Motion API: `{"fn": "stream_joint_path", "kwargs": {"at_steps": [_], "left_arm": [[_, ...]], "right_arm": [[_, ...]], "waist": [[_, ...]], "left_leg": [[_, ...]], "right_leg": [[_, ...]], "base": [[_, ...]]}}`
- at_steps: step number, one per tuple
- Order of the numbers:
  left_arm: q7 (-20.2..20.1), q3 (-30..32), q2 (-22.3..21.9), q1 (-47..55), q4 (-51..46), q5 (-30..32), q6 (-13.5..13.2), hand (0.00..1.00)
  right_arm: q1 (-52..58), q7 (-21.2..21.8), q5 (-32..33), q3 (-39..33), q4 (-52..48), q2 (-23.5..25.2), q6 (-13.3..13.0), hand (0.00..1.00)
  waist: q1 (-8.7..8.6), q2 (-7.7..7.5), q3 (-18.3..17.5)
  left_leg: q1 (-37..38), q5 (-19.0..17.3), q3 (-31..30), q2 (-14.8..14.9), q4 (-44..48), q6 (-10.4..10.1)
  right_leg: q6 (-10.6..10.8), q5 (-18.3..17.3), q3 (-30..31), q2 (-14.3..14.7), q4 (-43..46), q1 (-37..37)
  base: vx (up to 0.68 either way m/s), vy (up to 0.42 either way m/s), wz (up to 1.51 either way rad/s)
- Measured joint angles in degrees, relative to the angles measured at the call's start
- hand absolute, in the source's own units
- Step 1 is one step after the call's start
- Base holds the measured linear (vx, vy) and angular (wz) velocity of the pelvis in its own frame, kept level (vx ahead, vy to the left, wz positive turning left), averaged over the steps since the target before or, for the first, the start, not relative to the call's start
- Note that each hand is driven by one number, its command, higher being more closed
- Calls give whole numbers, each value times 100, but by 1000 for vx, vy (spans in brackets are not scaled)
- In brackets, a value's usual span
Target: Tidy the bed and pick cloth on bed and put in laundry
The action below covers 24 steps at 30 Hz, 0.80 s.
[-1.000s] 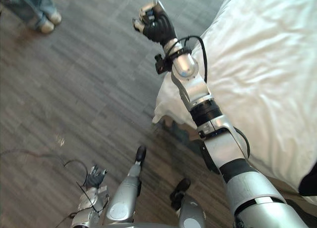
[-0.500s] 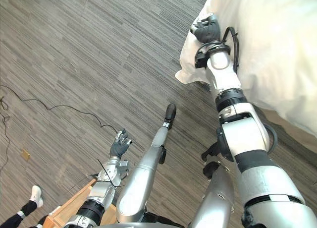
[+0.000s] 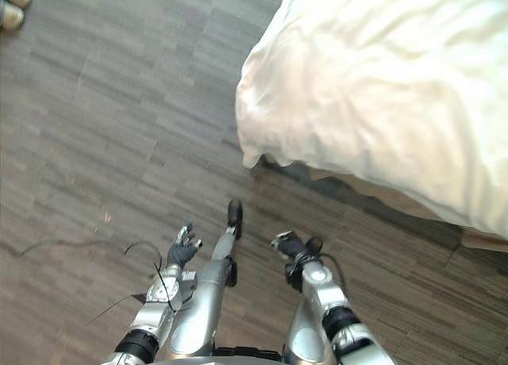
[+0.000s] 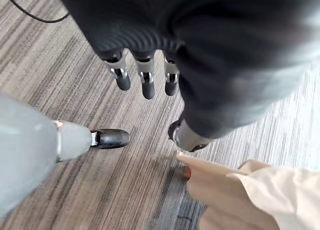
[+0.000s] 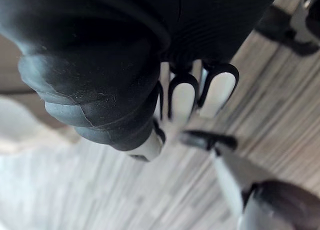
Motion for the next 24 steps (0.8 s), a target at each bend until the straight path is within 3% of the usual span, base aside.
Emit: {"fn": "stream_joint_path", "kwargs": {"at_steps": [4,7,10,12,13,15,17,20,24], "left_arm": [[11,-23,23,322,208,154,43,0],[36,-61,43,423,295,199,110,0],[72,-134,39,423,288,197,127,0],[124,-346,20,415,147,195,121,0],[127,-369,1,412,79,194,112,0],[124,-518,-24,338,-142,155,90,0],[111,-601,-32,262,-265,22,29,0],[15,-733,-35,221,-593,-301,-30,0],[15,-888,-40,55,-681,-486,-124,0]], "right_arm": [[-520,118,785,-218,-1263,285,-300,100],[-1506,-358,1109,-1155,-1552,623,-660,100],[-2741,-851,1308,-2149,-1395,479,-1032,100],[-3760,-1260,1313,-2674,-845,-175,-1326,100],[-4015,-1353,1313,-2743,-677,-393,-1348,100],[-4771,-1637,1275,-2820,80,-1257,-1411,100],[-4999,-1790,1252,-2832,819,-1896,-1358,100],[-4943,-1983,1234,-2873,2300,-2703,-1084,100],[-4688,-1737,922,-2843,2232,-2906,-1273,100]], "waist": [[13,-30,-464],[8,-14,-598],[-15,29,-582],[-6,269,-472],[-4,367,-421],[-3,847,-223],[6,1148,-114],[-1,1417,35],[-142,1468,62]], "left_leg": [[202,-74,92,26,2,-11],[314,-55,169,3,8,8],[315,-50,188,1,10,7],[269,-16,174,-33,10,-37],[237,-7,175,-41,10,-48],[-20,87,181,-48,9,16],[-246,179,194,-46,9,8],[-464,224,357,-37,8,41],[-615,219,607,-5,4,41]], "right_leg": [[19,32,60,49,-167,216],[34,75,137,41,-224,314],[25,148,149,49,-315,324],[46,238,140,41,-411,315],[46,262,144,31,-415,275],[38,383,178,30,-418,40],[24,481,219,39,-420,-203],[15,624,450,83,-444,-551],[26,860,771,146,-691,-807]], "base": [[59,-49,-10],[68,-26,-9],[9,-6,-7],[-39,18,5],[-68,36,6],[-92,40,-3],[-96,28,-6],[-72,1,-29],[-31,-19,-44]]}}
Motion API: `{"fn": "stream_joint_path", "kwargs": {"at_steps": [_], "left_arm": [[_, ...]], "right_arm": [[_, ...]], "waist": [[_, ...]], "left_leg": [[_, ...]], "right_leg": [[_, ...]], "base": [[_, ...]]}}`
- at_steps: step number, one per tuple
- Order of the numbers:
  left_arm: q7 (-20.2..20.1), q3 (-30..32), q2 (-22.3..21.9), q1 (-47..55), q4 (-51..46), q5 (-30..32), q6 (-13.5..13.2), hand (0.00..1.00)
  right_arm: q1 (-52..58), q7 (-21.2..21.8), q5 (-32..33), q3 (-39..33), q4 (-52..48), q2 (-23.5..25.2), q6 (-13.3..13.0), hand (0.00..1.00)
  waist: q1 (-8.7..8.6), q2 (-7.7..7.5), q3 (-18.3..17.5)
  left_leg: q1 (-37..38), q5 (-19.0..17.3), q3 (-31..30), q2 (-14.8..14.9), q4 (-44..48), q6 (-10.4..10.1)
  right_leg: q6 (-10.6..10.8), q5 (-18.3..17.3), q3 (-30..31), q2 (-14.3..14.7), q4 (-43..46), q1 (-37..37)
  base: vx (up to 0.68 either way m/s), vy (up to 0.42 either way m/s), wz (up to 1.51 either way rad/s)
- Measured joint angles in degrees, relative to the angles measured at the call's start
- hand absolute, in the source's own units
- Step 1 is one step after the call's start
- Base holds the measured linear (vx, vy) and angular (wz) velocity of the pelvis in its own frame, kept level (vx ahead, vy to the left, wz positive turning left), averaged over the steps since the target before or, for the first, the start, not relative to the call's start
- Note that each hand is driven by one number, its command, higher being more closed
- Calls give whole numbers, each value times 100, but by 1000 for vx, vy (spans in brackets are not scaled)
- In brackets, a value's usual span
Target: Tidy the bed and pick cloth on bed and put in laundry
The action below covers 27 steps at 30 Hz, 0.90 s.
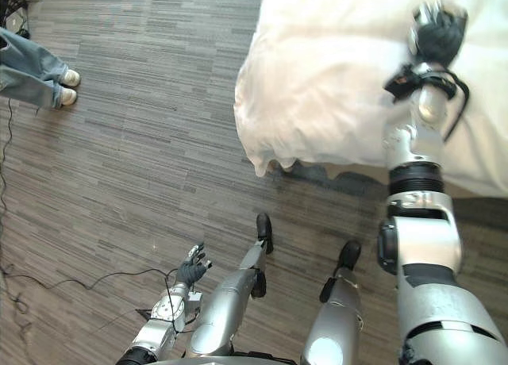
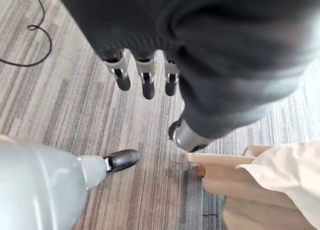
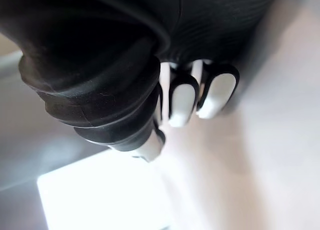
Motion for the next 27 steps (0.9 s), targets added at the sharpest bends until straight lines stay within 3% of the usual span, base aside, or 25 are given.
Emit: {"fn": "stream_joint_path", "kwargs": {"at_steps": [4,5,6,7,8,9,10,11,13,14,15,17,18,20,23,24,26,27], "left_arm": [[-5,19,12,-85,-112,6,-4,0],[-6,127,10,-54,-94,11,8,0],[-3,400,11,20,-90,13,35,0],[-2,522,15,43,-92,13,59,0],[-2,755,12,83,-91,17,84,0],[-3,906,-7,99,-92,16,110,0],[-3,1003,-45,103,-90,16,127,0],[-6,1167,-148,110,-90,16,140,0],[-4,1446,-273,154,-84,18,172,0],[-20,1517,-276,167,-63,29,221,0],[-48,1530,-234,162,42,127,260,0],[-126,1512,-177,165,259,318,307,0],[-100,1431,-101,165,431,803,362,0],[-92,1257,45,142,680,1393,409,0],[12,1231,96,-54,1101,2271,554,0],[17,1245,117,-111,1169,2316,563,0],[84,1324,97,-114,1353,2304,580,0],[139,1376,51,-35,1557,2252,605,0]], "right_arm": [[721,183,-160,-663,-196,383,-247,100],[1105,243,-156,-976,-408,693,-282,100],[1721,260,-151,-1337,-717,1183,-284,100],[2060,259,-149,-1491,-834,1415,-279,100],[2869,205,-142,-1821,-825,1891,-63,100],[3584,154,-139,-2006,-654,2242,176,100],[4050,106,-137,-2100,-518,2461,326,100],[4906,42,-155,-2275,-153,2851,652,100],[6136,-30,-194,-2429,119,3401,964,100],[6808,-23,-345,-2419,153,3632,1080,0],[7307,-1,-543,-2339,249,3742,1163,0],[7679,46,-789,-2143,301,3773,1219,0],[7735,151,-1061,-2014,417,3752,1235,0],[7522,256,-1304,-1813,523,3707,1249,0],[7030,374,-1743,-1750,681,3520,1264,0],[6893,370,-1843,-1750,738,3442,1292,0],[6524,366,-2203,-1671,929,3108,1329,0],[6320,351,-2368,-1573,1001,2852,1347,0]], "waist": [[-192,-223,18],[-223,-412,23],[-294,-718,-18],[-343,-855,-58],[-362,-1130,-186],[-366,-1292,-271],[-401,-1357,-306],[-492,-1422,-341],[-740,-1423,-346],[-902,-1437,-355],[-1003,-1485,-435],[-1010,-1560,-675],[-1045,-1612,-857],[-1129,-1652,-1009],[-1105,-1600,-1108],[-1083,-1632,-1108],[-844,-1625,-1121],[-654,-1561,-1157]], "left_leg": [[19,-93,80,45,4,69],[97,-111,150,44,4,91],[202,-162,261,42,5,158],[242,-185,305,40,5,175],[315,-262,440,42,5,181],[376,-333,565,42,4,186],[422,-374,613,36,3,184],[520,-464,731,23,-2,181],[740,-516,936,20,-3,155],[948,-566,1091,51,-3,113],[1204,-649,1272,108,-3,68],[1504,-752,1531,222,-5,-28],[1727,-817,1722,291,-5,-111],[2016,-886,1915,391,-5,-196],[2394,-1119,2031,474,178,-293],[2310,-1266,1720,504,509,-260],[2086,-1940,20,587,1502,-273],[2114,-2464,-1139,585,1879,-357]], "right_leg": [[4,48,16,67,-144,49],[29,31,70,63,-140,78],[48,17,165,58,-127,85],[64,3,194,49,-112,98],[79,-21,308,43,-73,95],[66,-39,368,30,-33,105],[80,-74,424,20,-5,106],[89,-120,527,4,16,128],[91,-126,686,10,-42,253],[84,-128,826,54,-94,377],[69,-120,992,132,-185,539],[25,-89,1246,287,-339,711],[-23,-72,1405,409,-435,852],[-72,-72,1610,550,-504,1007],[-108,-81,2043,699,-519,1190],[-110,-80,2187,690,-512,1202],[-78,-27,2703,791,-503,1188],[-9,16,3139,955,-504,1181]], "base": [[-5,-8,-7],[27,-6,-25],[37,-7,-27],[57,-13,-35],[100,-29,-36],[120,-34,-39],[142,-34,-40],[151,-24,-44],[163,-27,-55],[210,-62,-75],[211,-73,-85],[166,-84,-92],[148,-85,-85],[122,-78,-73],[75,-59,-79],[80,-72,-73],[44,-28,-136],[1,82,-163]]}}
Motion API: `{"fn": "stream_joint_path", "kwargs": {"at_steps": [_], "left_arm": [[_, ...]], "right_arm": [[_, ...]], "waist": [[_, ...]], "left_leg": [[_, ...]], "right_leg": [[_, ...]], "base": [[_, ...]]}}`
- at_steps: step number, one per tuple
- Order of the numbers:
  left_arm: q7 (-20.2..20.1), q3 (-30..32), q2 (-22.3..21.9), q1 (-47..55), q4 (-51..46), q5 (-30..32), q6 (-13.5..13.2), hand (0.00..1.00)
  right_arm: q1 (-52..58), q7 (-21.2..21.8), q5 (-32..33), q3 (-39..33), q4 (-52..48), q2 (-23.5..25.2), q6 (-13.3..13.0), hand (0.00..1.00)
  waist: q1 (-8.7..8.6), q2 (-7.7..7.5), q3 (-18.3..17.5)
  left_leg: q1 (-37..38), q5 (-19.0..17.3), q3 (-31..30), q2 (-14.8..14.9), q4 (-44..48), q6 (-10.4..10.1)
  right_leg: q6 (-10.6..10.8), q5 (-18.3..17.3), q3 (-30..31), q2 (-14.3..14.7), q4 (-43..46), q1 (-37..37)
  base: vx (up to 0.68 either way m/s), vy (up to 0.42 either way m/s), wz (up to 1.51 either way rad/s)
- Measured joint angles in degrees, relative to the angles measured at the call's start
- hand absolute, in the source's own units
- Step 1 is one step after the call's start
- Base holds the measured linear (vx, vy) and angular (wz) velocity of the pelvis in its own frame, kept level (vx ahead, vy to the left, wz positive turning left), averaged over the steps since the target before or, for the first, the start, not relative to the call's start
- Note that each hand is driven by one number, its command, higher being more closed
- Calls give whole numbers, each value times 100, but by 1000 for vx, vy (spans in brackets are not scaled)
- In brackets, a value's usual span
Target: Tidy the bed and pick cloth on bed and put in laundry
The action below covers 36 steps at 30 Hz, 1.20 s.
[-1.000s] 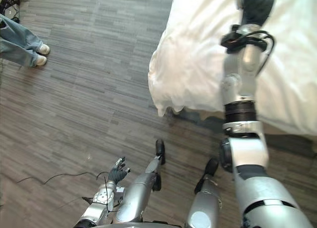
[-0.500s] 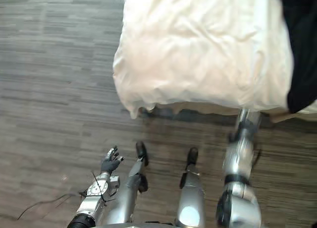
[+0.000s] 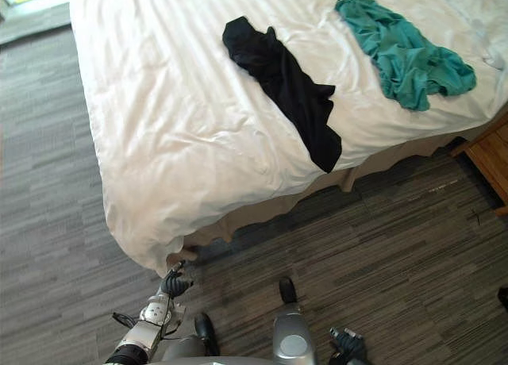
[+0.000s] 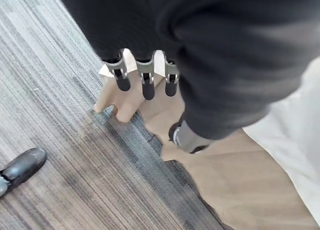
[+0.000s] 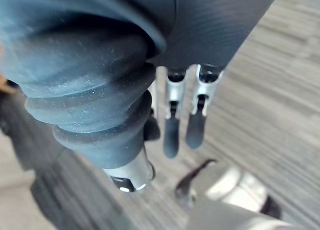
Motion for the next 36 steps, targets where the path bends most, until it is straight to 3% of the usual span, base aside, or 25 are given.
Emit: {"fn": "stream_joint_path", "kwargs": {"at_steps": [2,3,4,5,7,8,9,10,11,12,14,15,16,17,18,19,20,21,22,23,24,26,28,29,36], "left_arm": [[2,38,-43,45,225,-29,15,0],[-1,87,-35,69,382,-124,13,0],[-1,99,-15,65,405,-124,15,0],[-5,129,79,118,507,-126,22,0],[-2,128,110,194,666,-126,44,0],[0,117,96,223,749,-126,49,0],[0,137,50,195,825,-123,90,0],[1,145,38,190,823,-123,94,0],[7,244,0,97,827,-123,157,0],[4,345,-54,98,826,-123,197,0],[5,514,-62,200,836,-123,272,0],[3,607,-137,229,843,-123,283,0],[4,650,-215,213,836,-122,286,0],[7,634,-221,160,807,-126,289,0],[7,623,-203,130,803,-126,289,0],[10,751,-197,98,840,-160,309,0],[10,915,-208,128,895,-235,354,0],[17,1063,-266,176,967,-291,411,0],[16,1075,-390,222,949,-366,397,0],[19,960,-415,151,903,-442,364,0],[20,903,-364,101,882,-464,348,0],[17,874,-467,8,938,-514,363,0],[35,873,-560,19,946,-518,372,0],[108,823,-482,222,853,-750,301,0],[107,878,-481,237,862,-914,302,0]], "right_arm": [[-88,-79,-148,75,-4,-144,-26,0],[-94,-122,-260,78,-4,-152,-21,0],[-92,-126,-261,76,-1,-130,-14,0],[47,-150,-278,63,-78,86,25,0],[293,-192,-360,87,-126,287,91,0],[336,-240,-431,155,-126,363,168,0],[336,-276,-495,257,-187,408,188,0],[337,-279,-497,252,-199,416,191,0],[357,-337,-508,252,-365,446,207,0],[383,-382,-526,251,-461,418,180,0],[473,-406,-631,345,-564,397,119,0],[387,-419,-715,356,-567,343,127,0],[354,-443,-720,319,-569,278,146,0],[293,-495,-753,236,-548,254,169,0],[303,-499,-772,226,-509,257,164,0],[200,-491,-832,267,-425,280,164,0],[189,-490,-870,292,-434,306,136,0],[156,-492,-911,333,-397,282,100,0],[69,-503,-928,251,-308,256,174,0],[105,-536,-931,184,-265,261,227,0],[154,-553,-930,209,-229,279,229,0],[56,-602,-935,214,-100,295,225,0],[46,-608,-930,204,-46,316,225,0],[217,-609,-917,44,88,403,248,0],[221,-605,-862,-19,112,406,250,0]], "waist": [[47,117,-79],[-1,62,-87],[3,5,-95],[-17,-234,-201],[-5,-362,-269],[9,-289,-269],[-5,-82,-209],[1,-47,-187],[-1,-10,-148],[17,105,-70],[17,99,-83],[98,259,-145],[90,359,-158],[36,373,-144],[-3,328,-130],[125,187,-128],[198,189,-136],[218,188,-136],[261,468,-214],[246,253,-231],[226,114,-268],[314,229,-272],[334,192,-270],[337,153,-592],[337,147,-589]], "left_leg": [[209,-479,-642,-21,97,-159],[412,-794,-510,-89,-23,-74],[430,-795,-458,-141,-19,-68],[494,-831,-136,-366,-44,17],[637,-899,256,-506,-42,168],[725,-899,655,-493,-97,258],[748,-739,1134,-396,-250,440],[759,-732,1184,-401,-264,444],[901,-684,1509,-397,-355,469],[1016,-689,1782,-413,-294,470],[1222,-585,2135,-513,-146,625],[1279,-478,2433,-366,-195,763],[1394,-483,2630,-322,-375,755],[1591,-509,2945,-373,-583,706],[1624,-526,3034,-425,-593,675],[1646,-571,3312,-568,-478,594],[1625,-558,3506,-539,-414,592],[1630,-478,3730,-406,-335,722],[1603,-450,3936,-133,-400,745],[1705,-447,4050,-301,-471,727],[1727,-434,4138,-436,-506,643],[1687,-374,4464,-294,-509,421],[1678,-361,4545,-229,-343,340],[1610,-239,4019,-425,-936,258],[1634,-237,3996,-428,-922,261]], "right_leg": [[99,21,375,156,0,-17],[213,59,678,177,-12,-64],[222,64,742,142,-11,-83],[359,147,1079,1,-57,-186],[388,371,1423,-100,-208,-223],[57,841,1188,-59,-369,-311],[-586,1283,-54,11,-582,-376],[-621,1227,-272,5,-517,-402],[-799,595,-1666,-2,223,-557],[-924,501,-2084,-14,843,-676],[-1047,882,-2356,53,824,-597],[-1122,1026,-2511,172,411,-412],[-1309,390,-2943,118,1083,-457],[-1404,-714,-3699,-217,2460,-554],[-1412,-994,-3970,-341,2781,-492],[-1480,-1077,-4305,-378,2808,-458],[-1503,-951,-4279,-213,2601,-427],[-1356,-595,-3993,222,1807,-214],[-1468,-931,-4130,352,1876,-83],[-1235,-1518,-4263,-141,2622,-21],[-887,-1586,-4094,-285,2354,113],[-999,-1151,-3577,344,1205,398],[-1120,-748,-3194,539,412,748],[-686,277,-2680,406,-1011,1412],[-697,295,-2682,404,-1008,1438]], "base": [[-9,231,-148],[-16,247,-103],[-56,269,-107],[-55,209,-91],[-50,220,-130],[-45,164,-172],[-41,124,-141],[35,136,-131],[67,124,-109],[45,146,-134],[-55,58,-139],[-46,-35,-142],[5,-49,-107],[55,-10,-56],[43,0,-92],[-33,-27,-126],[-85,-42,-190],[-91,-113,-193],[22,-129,-156],[58,-130,-95],[65,-115,-81],[11,-132,-108],[10,-83,-82],[-7,-45,-35],[0,0,0]]}}
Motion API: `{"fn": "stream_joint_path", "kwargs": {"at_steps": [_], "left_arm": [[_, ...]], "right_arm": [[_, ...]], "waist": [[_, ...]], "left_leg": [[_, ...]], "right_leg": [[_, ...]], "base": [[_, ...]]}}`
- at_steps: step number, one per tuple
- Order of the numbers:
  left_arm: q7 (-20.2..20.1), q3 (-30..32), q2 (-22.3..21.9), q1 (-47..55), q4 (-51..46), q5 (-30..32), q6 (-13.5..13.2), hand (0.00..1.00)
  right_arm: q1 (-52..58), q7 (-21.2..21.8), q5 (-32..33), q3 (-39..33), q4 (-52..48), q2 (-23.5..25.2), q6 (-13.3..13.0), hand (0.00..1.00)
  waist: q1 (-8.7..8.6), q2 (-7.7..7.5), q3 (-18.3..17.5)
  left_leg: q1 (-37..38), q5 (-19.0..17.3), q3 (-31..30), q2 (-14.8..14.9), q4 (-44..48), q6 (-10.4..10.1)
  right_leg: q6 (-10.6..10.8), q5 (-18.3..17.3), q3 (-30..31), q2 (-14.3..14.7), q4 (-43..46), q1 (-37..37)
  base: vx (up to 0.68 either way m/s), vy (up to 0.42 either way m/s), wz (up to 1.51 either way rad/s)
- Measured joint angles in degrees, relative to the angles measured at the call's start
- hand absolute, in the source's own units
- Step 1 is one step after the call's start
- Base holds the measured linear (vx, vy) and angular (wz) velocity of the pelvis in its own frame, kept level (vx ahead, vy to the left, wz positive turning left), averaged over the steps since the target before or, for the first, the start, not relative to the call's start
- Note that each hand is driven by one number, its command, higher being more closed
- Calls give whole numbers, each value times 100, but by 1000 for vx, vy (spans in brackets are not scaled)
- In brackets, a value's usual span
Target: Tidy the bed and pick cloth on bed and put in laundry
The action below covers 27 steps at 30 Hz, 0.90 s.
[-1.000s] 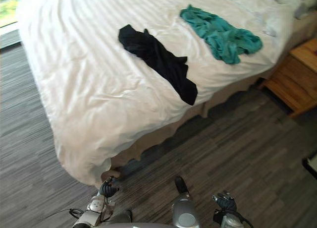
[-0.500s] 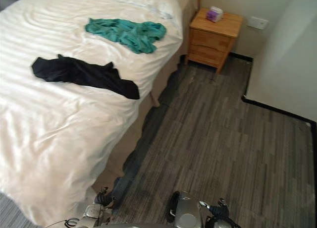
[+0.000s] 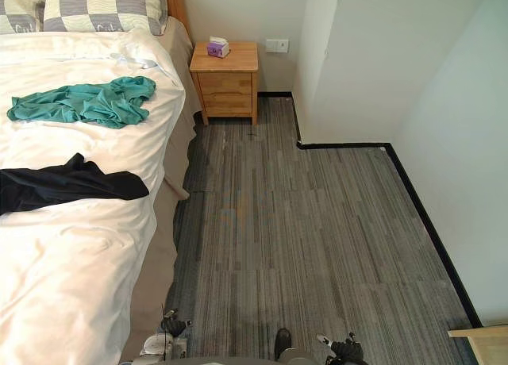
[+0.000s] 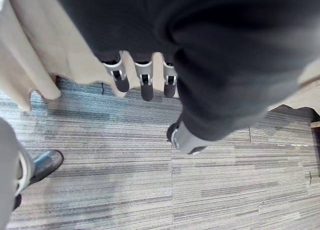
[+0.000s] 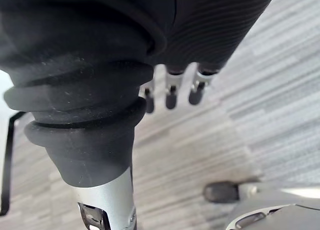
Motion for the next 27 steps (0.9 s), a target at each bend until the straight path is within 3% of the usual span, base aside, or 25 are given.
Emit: {"fn": "stream_joint_path", "kwargs": {"at_steps": [4,8,10,11,12,13,14,15,17,19,20,21,22,24,26,27], "left_arm": [[1,13,3,58,93,-128,31,0],[-1,413,-2,223,-66,-231,65,0],[3,622,50,402,-365,-264,86,0],[7,719,41,509,-607,-365,94,0],[12,721,-86,541,-663,-394,88,0],[3,729,-102,544,-730,-442,71,0],[34,734,-92,486,-909,-496,48,0],[21,736,-102,485,-925,-503,43,0],[28,648,-109,452,-935,-492,24,0],[17,579,-83,417,-936,-456,25,0],[13,557,-80,413,-933,-442,28,0],[3,541,-88,405,-932,-432,32,0],[-7,529,-88,390,-933,-433,31,0],[-7,380,-20,364,-932,-429,33,0],[-7,338,11,358,-933,-426,33,0],[-7,339,37,348,-936,-425,36,0]], "right_arm": [[37,10,187,-22,12,11,40,0],[20,37,360,-29,16,51,55,0],[19,138,420,-14,66,127,62,0],[20,159,442,131,90,49,63,0],[-47,210,448,233,78,-161,60,0],[-79,220,448,256,53,-242,59,0],[-75,227,455,280,44,-307,79,0],[-85,224,456,270,48,-334,85,0],[-172,229,456,243,51,-265,124,0],[-150,231,481,173,36,-152,149,0],[-134,226,486,157,34,-148,149,0],[-69,224,485,156,34,-127,152,0],[-53,224,484,155,34,-110,151,0],[-90,220,481,228,9,-111,143,0],[-148,243,476,240,3,-79,132,0],[-146,241,472,236,4,-50,132,0]], "waist": [[-2,-18,20],[-7,-80,126],[3,-217,291],[32,-231,319],[151,81,379],[175,140,490],[212,75,684],[213,25,666],[250,-41,660],[273,-46,662],[266,-40,663],[277,-18,668],[299,-21,670],[311,-43,640],[303,-182,596],[307,-247,569]], "left_leg": [[74,5,-182,-7,73,8],[67,52,-374,27,298,79],[-284,16,-431,256,1455,18],[-796,51,-590,600,2573,40],[-1211,131,-808,1163,3506,33],[-1347,199,-834,1293,4034,37],[-1762,305,-1395,1212,4796,-112],[-1825,135,-1523,1012,4711,-107],[-2049,-91,-1616,456,3416,-13],[-2143,16,-1600,267,2078,-58],[-2154,137,-1606,218,1612,-88],[-2163,489,-1739,156,613,-134],[-2205,692,-1786,172,431,-144],[-2306,1083,-1799,83,673,178],[-2330,825,-1712,-131,895,586],[-2321,743,-1695,-224,921,696]], "right_leg": [[0,0,-21,-16,0,116],[-35,-100,-35,-48,2,171],[-113,-360,-58,-159,1,287],[-76,-630,-98,-110,-9,292],[-186,-893,-245,84,426,283],[-289,-1051,-430,23,1229,51],[-207,-1325,-329,-135,1467,164],[-239,-1306,-177,-196,1422,163],[-238,-1293,55,-423,1180,66],[-85,-1199,46,-504,910,92],[-62,-1184,44,-512,829,125],[-27,-1179,18,-499,632,275],[8,-1201,17,-500,587,326],[238,-1336,29,-635,522,449],[387,-1365,38,-895,590,474],[430,-1310,47,-963,702,451]], "base": [[-21,2,3],[-95,-5,5],[-116,-83,-8],[-20,-235,-34],[56,-208,-46],[164,-162,-48],[127,-8,-42],[102,0,-65],[108,35,-84],[142,50,-37],[222,111,-6],[255,123,1],[371,168,4],[449,189,3],[399,148,1],[351,98,8]]}}
